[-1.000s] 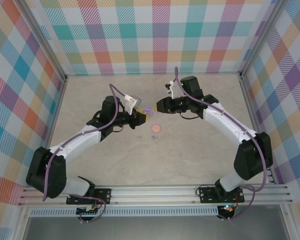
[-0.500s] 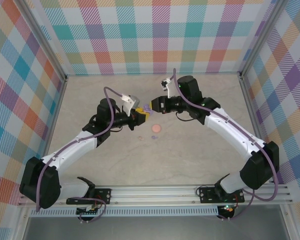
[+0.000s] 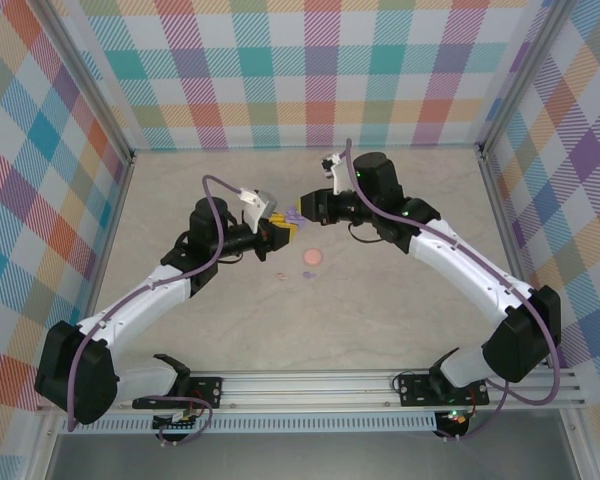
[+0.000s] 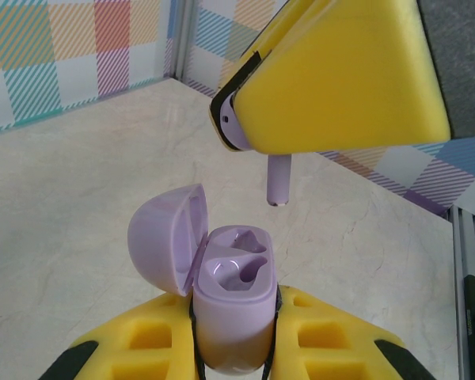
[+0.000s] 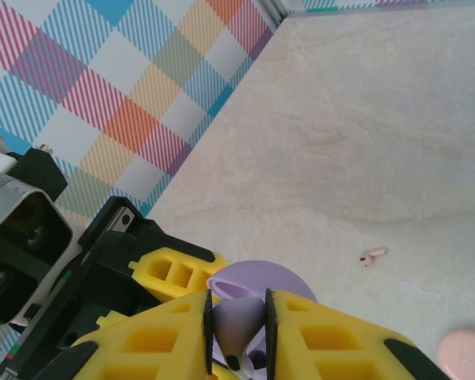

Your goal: Insert the wireless bluetooth earbuds into the charging case

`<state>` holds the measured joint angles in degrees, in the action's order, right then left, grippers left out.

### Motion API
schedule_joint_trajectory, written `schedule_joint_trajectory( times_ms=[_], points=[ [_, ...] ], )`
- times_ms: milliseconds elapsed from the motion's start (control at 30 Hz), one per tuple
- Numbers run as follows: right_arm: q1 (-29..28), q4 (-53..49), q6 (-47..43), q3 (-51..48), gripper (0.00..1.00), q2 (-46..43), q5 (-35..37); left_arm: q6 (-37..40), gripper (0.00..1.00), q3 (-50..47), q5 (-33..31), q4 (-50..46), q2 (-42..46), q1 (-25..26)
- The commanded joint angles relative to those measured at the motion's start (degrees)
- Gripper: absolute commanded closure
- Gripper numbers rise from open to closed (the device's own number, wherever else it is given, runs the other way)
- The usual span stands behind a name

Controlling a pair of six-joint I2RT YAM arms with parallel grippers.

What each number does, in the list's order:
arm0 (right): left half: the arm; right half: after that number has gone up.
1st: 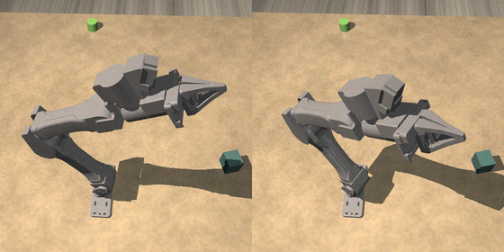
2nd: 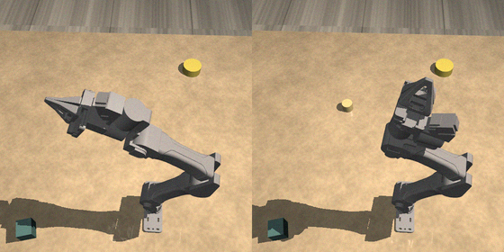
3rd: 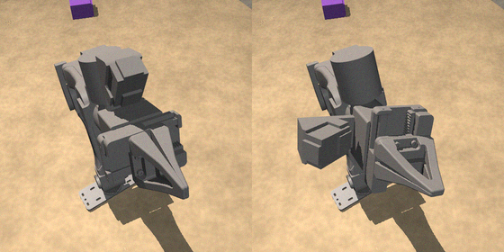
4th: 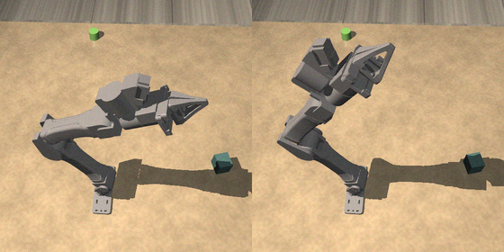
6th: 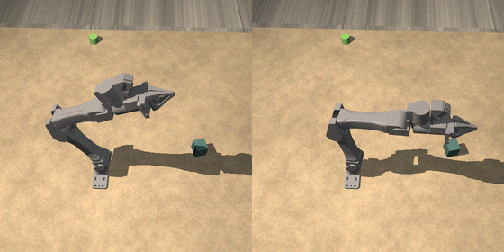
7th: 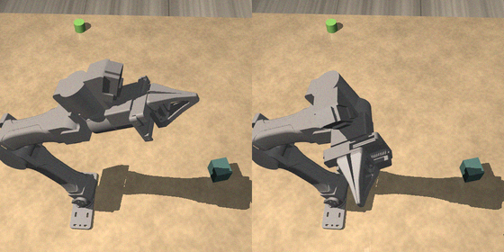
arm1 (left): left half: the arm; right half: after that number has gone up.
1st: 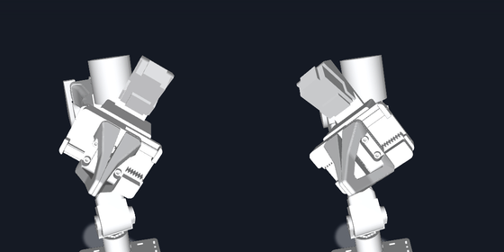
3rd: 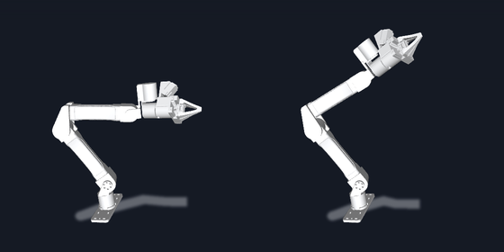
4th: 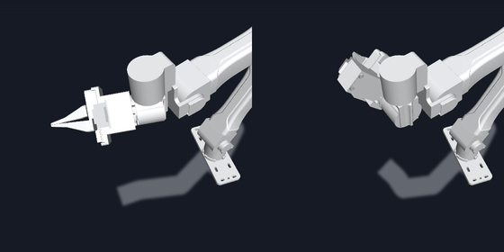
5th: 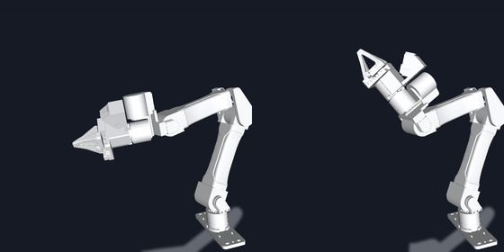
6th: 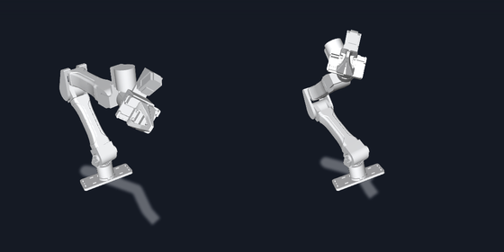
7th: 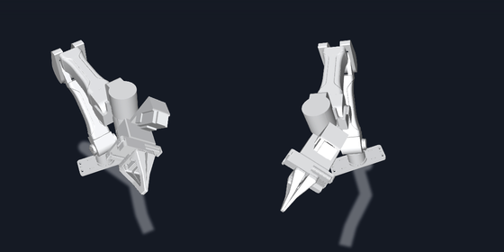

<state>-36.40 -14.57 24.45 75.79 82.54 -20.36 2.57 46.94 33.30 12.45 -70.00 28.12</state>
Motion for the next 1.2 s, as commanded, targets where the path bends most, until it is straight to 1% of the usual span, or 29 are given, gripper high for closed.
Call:
schedule_joint_trajectory(
  times_ms=[0,467,900,1167],
  points=[
    [-0.5,2.8,0.6,-0.9,0.77,-1.1,0.6,0.0,0.86,-0.5,-0.6,2.5,1.3,0.8],
    [-1.1,4.0,0.7,-1.8,0.77,-0.8,1.6,-3.8,0.87,-0.2,-1.2,4.2,1.1,0.8],
    [-1.3,4.5,0.8,-2.1,0.77,-0.4,2.6,-5.1,0.88,0.1,0.0,4.2,0.8,0.8],
    [-1.6,5.1,0.6,-2.7,0.77,-0.3,3.7,-7.9,0.88,0.8,0.2,4.9,-0.2,0.8]
  ],
)
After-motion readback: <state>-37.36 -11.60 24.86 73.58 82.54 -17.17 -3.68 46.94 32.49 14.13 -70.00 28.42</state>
